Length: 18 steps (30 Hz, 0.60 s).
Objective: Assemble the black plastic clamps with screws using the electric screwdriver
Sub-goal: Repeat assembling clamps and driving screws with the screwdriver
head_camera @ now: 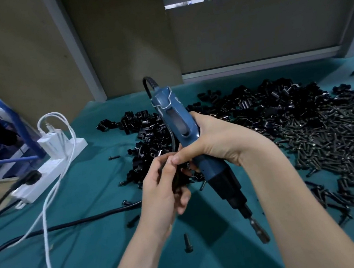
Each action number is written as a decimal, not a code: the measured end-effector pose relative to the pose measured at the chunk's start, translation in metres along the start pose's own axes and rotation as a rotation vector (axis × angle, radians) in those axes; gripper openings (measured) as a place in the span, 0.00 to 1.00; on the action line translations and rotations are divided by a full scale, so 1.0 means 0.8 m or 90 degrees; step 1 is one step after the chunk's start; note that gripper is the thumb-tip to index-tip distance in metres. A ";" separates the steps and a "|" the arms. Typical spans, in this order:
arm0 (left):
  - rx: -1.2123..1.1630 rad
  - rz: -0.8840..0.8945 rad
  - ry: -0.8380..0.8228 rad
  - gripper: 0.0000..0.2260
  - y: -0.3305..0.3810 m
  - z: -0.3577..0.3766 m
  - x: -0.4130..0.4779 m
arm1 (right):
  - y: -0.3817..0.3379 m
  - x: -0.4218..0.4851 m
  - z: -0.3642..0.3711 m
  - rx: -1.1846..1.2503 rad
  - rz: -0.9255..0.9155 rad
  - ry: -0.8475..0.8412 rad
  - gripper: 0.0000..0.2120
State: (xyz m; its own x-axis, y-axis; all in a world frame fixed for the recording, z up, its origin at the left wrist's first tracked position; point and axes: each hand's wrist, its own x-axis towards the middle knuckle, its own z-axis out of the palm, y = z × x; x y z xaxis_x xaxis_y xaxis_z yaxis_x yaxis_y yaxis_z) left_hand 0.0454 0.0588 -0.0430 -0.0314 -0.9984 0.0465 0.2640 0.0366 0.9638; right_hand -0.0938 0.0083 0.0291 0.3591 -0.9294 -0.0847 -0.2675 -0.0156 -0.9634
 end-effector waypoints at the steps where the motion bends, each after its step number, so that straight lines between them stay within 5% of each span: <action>1: -0.007 -0.011 0.001 0.12 0.000 0.000 0.000 | 0.001 0.001 0.000 -0.002 -0.002 0.004 0.27; 18: -0.040 0.026 0.015 0.06 -0.004 0.003 0.002 | 0.008 0.007 0.001 0.016 -0.005 -0.008 0.27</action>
State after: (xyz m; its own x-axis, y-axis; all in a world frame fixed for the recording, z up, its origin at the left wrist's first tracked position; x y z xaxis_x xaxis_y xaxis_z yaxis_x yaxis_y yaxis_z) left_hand 0.0420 0.0570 -0.0455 0.0034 -0.9969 0.0792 0.3252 0.0760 0.9426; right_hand -0.0932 0.0033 0.0221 0.3721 -0.9247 -0.0802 -0.2423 -0.0133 -0.9701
